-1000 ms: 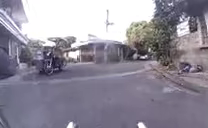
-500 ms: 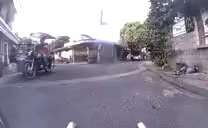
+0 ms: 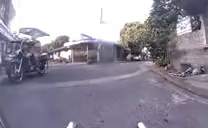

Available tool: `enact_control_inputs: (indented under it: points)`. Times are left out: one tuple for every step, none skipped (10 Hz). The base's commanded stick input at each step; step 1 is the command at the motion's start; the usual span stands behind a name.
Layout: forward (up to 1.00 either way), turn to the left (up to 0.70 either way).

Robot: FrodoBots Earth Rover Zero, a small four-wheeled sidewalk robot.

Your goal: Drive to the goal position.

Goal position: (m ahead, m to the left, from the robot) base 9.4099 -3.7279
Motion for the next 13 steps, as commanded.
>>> enact_control_inputs:
  points:
    - [0.70, 0.00]
    - [0.70, 0.00]
    - [0.70, 0.00]
    - [0.70, 0.00]
    - [0.70, 0.00]
    - [0.70, 0.00]
    - [0.70, 0.00]
    - [0.70, 0.00]
    - [0.70, -0.07]
    - [0.70, -0.23]
    - [0.70, -0.35]
    - [0.70, -0.35]
    - [0.70, -0.13]
